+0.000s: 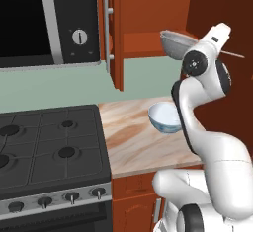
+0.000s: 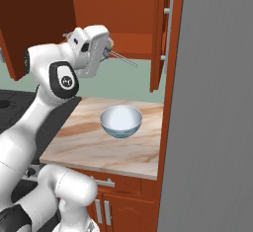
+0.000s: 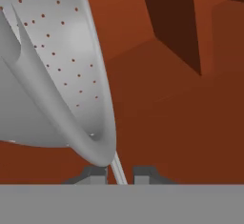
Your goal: Open the cabinet and setup a tea strainer by placing it in the bowl upright.
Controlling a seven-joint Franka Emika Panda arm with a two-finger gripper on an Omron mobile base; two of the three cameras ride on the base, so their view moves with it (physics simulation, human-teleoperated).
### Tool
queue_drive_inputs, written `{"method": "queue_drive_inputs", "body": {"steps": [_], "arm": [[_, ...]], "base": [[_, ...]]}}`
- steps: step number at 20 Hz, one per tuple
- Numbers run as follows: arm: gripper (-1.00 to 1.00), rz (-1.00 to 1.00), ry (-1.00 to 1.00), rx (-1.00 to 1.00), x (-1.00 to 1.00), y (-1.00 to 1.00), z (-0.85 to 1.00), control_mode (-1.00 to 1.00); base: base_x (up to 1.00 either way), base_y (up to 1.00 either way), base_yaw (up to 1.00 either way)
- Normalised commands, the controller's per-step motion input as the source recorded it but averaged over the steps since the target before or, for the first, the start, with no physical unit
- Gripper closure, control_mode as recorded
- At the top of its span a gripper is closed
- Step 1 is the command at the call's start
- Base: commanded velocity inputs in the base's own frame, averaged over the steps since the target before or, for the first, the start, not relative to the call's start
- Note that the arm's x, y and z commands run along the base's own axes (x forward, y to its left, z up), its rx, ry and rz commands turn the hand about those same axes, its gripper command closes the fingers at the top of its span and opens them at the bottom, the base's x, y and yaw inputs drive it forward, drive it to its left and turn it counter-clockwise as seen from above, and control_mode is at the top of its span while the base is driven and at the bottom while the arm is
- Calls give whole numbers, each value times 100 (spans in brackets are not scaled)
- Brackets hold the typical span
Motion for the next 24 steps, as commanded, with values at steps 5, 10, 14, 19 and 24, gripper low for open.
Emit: {"method": "queue_drive_inputs", "body": {"steps": [5, 10, 14, 19, 24], "arm": [[100, -31, -7, -3, -64, 0, 0, -100], [100, -23, -12, 0, -98, 0, 15, -100], [100, -18, -19, 0, -100, 0, 31, -100], [100, -11, -19, 0, -100, 7, 28, -100], [100, -3, -3, 0, -96, 28, 5, -100]], "base": [[0, 0, 0], [0, 0, 0], [0, 0, 0], [0, 0, 0], [0, 0, 0]]}}
